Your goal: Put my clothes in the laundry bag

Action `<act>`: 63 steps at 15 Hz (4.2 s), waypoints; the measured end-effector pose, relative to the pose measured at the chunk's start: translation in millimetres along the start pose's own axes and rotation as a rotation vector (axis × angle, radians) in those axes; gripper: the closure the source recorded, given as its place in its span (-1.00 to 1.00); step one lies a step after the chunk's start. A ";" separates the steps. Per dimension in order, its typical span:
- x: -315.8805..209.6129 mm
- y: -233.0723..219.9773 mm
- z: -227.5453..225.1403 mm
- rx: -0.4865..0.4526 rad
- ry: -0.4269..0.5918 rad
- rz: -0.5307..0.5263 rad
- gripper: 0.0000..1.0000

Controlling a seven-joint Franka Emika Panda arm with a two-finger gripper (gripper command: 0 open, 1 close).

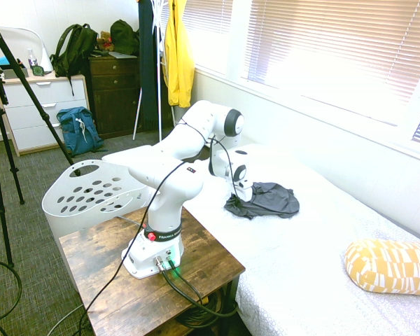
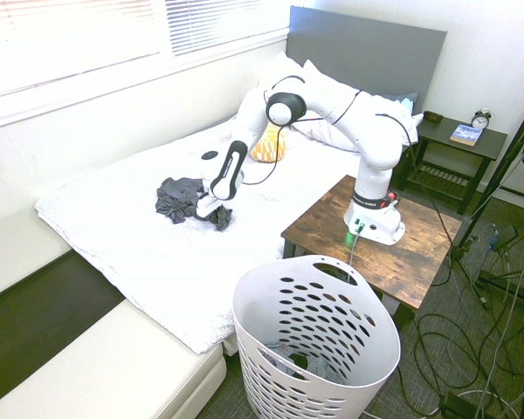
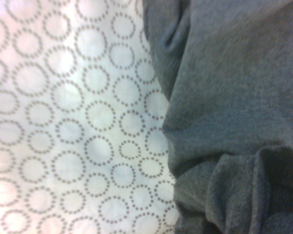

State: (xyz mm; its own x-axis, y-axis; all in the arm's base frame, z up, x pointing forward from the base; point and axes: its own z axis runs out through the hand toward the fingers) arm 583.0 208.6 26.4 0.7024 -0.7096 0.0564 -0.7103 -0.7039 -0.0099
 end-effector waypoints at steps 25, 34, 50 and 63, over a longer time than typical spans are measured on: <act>-581.1 370.5 -756.4 0.184 0.281 -0.630 1.00; -706.8 301.4 -458.4 -0.113 0.078 -0.712 -1.00; -500.9 182.6 -455.1 -0.096 0.070 -0.499 -1.00; -105.3 97.5 -168.4 -0.132 -0.094 -0.133 -1.00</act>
State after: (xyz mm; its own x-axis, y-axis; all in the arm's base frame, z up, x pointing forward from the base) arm 431.9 220.4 187.7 0.7871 -0.6153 -0.0447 -0.6069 -0.7853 0.1228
